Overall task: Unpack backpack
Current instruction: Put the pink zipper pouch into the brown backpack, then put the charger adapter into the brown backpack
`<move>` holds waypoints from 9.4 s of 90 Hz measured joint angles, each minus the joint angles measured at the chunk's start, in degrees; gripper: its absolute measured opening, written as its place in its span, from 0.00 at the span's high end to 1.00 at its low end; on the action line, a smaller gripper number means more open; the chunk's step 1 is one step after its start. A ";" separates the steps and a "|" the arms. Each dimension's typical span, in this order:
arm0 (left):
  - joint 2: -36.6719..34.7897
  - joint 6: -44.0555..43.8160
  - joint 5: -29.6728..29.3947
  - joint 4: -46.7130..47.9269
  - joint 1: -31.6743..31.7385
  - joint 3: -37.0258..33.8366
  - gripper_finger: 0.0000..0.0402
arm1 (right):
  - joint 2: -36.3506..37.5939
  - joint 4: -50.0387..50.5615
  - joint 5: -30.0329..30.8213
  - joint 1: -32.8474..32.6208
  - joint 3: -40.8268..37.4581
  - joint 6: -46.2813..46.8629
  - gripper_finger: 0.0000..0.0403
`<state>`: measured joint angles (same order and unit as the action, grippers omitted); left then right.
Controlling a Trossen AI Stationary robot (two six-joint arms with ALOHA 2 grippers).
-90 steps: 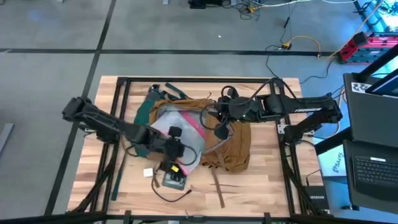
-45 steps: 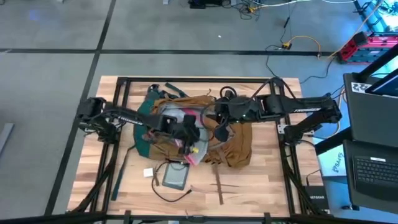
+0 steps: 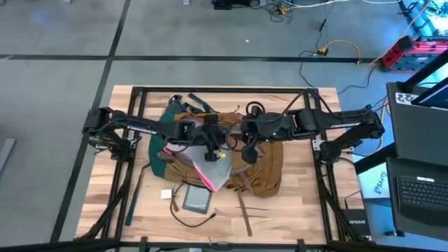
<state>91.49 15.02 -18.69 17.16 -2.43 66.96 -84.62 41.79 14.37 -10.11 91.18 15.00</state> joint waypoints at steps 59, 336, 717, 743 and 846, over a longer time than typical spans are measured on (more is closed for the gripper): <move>0.87 -6.32 9.51 15.60 -18.07 -3.94 0.72 | -0.06 -0.90 0.77 -0.03 0.00 0.04 1.00; -12.90 -2.93 35.48 -20.79 4.33 -19.80 0.72 | -2.26 -0.39 -1.61 0.00 0.06 0.62 1.00; -6.63 -34.75 9.48 4.62 -40.42 -29.83 0.50 | -7.52 4.60 0.59 0.00 0.00 -0.28 0.28; -6.80 -37.15 13.50 4.83 -40.12 -29.55 0.61 | -7.52 4.60 0.61 0.00 0.00 -0.28 0.28; -7.05 8.12 -12.17 23.60 -11.53 -1.92 0.61 | -7.50 4.62 1.53 0.00 0.00 -0.28 0.28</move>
<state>84.44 23.13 -30.86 40.76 -13.95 65.04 -92.12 46.41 15.90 -10.11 91.18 14.72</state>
